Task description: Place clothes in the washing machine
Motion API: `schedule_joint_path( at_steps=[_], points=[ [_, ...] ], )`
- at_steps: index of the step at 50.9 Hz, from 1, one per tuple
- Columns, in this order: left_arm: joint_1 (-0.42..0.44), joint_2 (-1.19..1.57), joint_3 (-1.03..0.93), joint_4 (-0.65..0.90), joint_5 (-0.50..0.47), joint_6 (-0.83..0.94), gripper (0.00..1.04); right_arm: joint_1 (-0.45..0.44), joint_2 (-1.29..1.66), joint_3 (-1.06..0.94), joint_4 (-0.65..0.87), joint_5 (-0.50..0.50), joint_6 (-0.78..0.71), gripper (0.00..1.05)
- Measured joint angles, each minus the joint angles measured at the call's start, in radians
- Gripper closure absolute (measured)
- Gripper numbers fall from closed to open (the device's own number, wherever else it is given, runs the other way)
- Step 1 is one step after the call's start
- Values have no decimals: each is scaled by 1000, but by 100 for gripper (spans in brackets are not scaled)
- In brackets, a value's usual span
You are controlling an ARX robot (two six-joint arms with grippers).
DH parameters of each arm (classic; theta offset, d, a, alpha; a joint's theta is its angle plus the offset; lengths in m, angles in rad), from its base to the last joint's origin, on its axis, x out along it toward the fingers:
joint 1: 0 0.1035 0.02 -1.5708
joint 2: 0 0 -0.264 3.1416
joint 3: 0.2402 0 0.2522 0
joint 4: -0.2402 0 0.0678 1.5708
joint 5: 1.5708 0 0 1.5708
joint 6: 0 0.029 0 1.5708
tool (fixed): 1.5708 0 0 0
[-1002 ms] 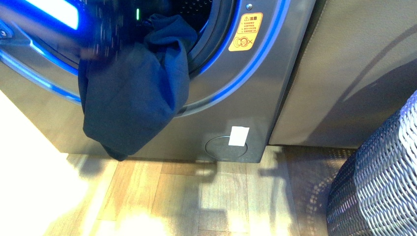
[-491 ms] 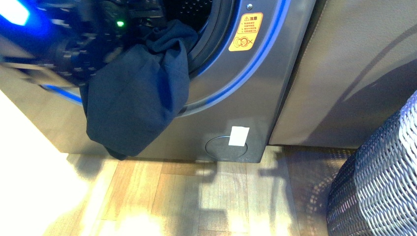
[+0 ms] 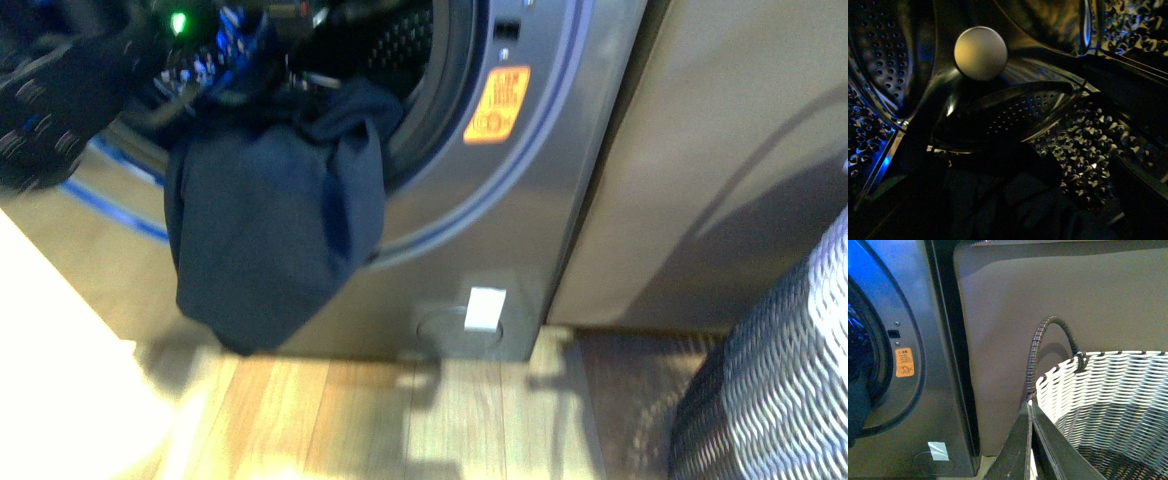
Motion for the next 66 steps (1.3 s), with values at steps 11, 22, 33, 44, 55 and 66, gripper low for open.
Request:
schedule_joint_path(
  at_steps=[11,22,33,44,55,66],
  points=[
    [-14,-135,-174,16,43,29,7,0,0,0,0,0,0,102],
    [-12,-338,-344,-8,98,54,7,0,0,0,0,0,0,102],
    [-22,-518,-420,-136,148,88,7,0,0,0,0,0,0,102],
    [-12,-694,-436,-294,163,81,7,0,0,0,0,0,0,102],
    [16,-924,-491,-435,190,74,7,0,0,0,0,0,0,102],
    [54,-1157,-534,-581,255,61,7,0,0,0,0,0,0,102]
  ],
)
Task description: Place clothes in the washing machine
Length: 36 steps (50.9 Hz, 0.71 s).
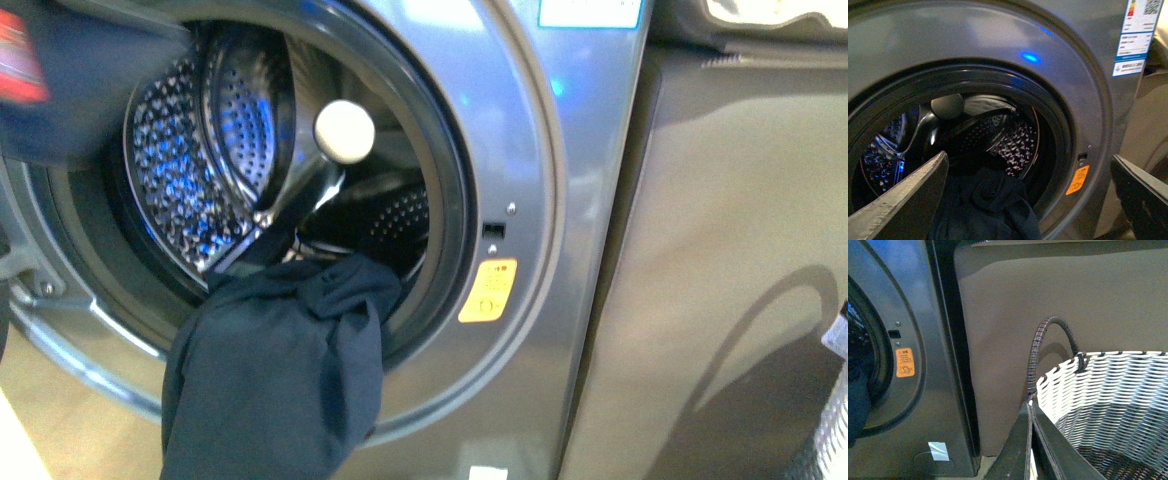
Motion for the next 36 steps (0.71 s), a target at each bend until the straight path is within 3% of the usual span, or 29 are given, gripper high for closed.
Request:
schedule_joint_path(
  at_steps=[10,18,21,25,36],
  points=[
    [91,-248,-100,-69,130,-39,7,0,0,0,0,0,0,102],
    [105,-304,-122,-81,123,-43,7,0,0,0,0,0,0,102],
    [89,-338,-87,-286,-96,-45,18,0,0,0,0,0,0,102],
    [87,-380,-119,-438,-288,-52,36,0,0,0,0,1,0,102],
    [86,-504,-264,-422,-302,-58,93,0,0,0,0,0,0,102]
  ],
)
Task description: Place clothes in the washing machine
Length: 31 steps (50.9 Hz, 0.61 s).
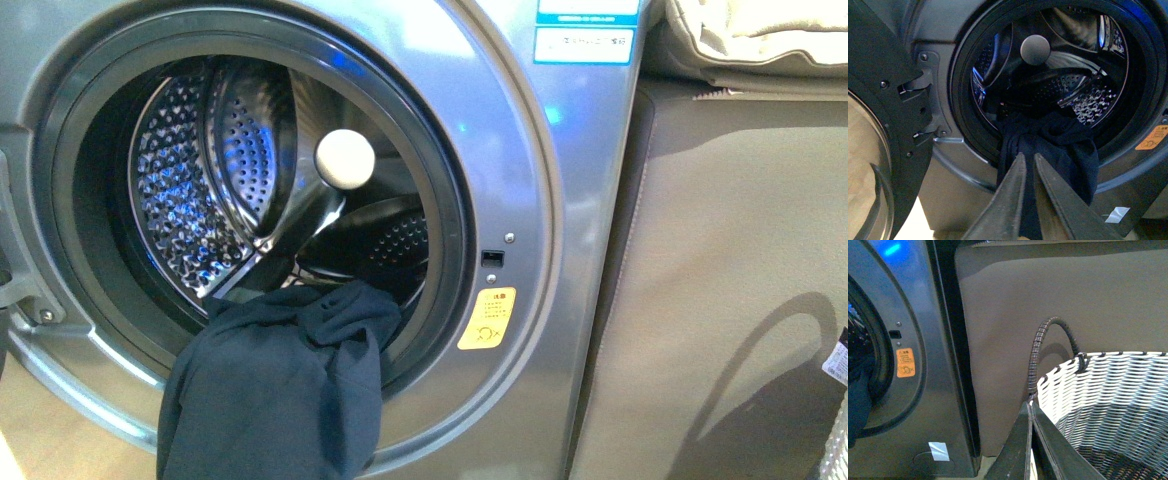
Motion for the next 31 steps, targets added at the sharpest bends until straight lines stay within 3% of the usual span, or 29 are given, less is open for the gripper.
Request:
schedule_joint_path(
  at_steps=[2,31],
  points=[
    [0,-15,-18,2,0,-2,102,0,0,0,0,0,0,102],
    [0,-196,-136,-58,0,-1,101,0,0,0,0,0,0,102]
  ],
)
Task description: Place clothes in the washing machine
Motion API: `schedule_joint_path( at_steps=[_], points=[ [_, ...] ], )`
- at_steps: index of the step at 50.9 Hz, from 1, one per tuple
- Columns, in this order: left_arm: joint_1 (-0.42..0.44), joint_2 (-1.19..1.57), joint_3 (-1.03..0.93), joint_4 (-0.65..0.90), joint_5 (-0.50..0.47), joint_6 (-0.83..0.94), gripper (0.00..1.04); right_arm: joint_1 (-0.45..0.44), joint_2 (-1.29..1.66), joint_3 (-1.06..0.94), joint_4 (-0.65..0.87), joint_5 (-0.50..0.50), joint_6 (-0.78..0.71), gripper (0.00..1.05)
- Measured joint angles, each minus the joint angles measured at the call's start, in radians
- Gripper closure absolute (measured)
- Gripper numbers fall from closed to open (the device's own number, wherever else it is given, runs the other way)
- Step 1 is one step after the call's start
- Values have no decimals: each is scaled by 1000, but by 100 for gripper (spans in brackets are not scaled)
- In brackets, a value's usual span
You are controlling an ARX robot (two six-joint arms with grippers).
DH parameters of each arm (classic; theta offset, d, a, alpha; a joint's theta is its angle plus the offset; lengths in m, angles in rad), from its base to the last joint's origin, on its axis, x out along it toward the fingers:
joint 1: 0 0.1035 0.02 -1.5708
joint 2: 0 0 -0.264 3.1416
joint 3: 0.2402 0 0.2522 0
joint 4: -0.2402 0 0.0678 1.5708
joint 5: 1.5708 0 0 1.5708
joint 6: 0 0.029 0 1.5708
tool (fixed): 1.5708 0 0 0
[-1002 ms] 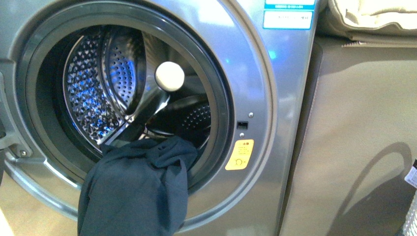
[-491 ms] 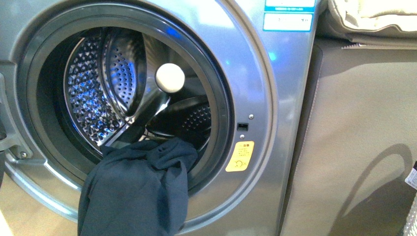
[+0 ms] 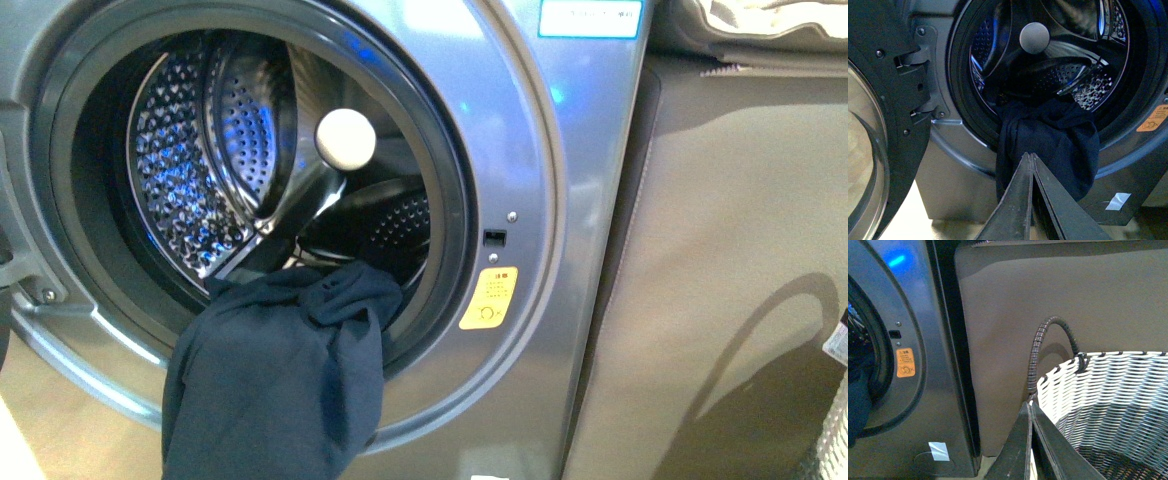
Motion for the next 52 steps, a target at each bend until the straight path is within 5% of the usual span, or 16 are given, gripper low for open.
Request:
schedule_joint_path(
  at_steps=[6,36,41,52],
  points=[
    [0,-157,-34,-149,3,-1,101,0,0,0,0,0,0,102],
    [0,-186,-35,-150,0,0,101,0,0,0,0,0,0,102],
    [0,-186,-35,-150,-1,-1,85,0,0,0,0,0,-1,95],
    [0,-186,-35,-150,0,-1,36,0,0,0,0,0,-1,48]
  ],
)
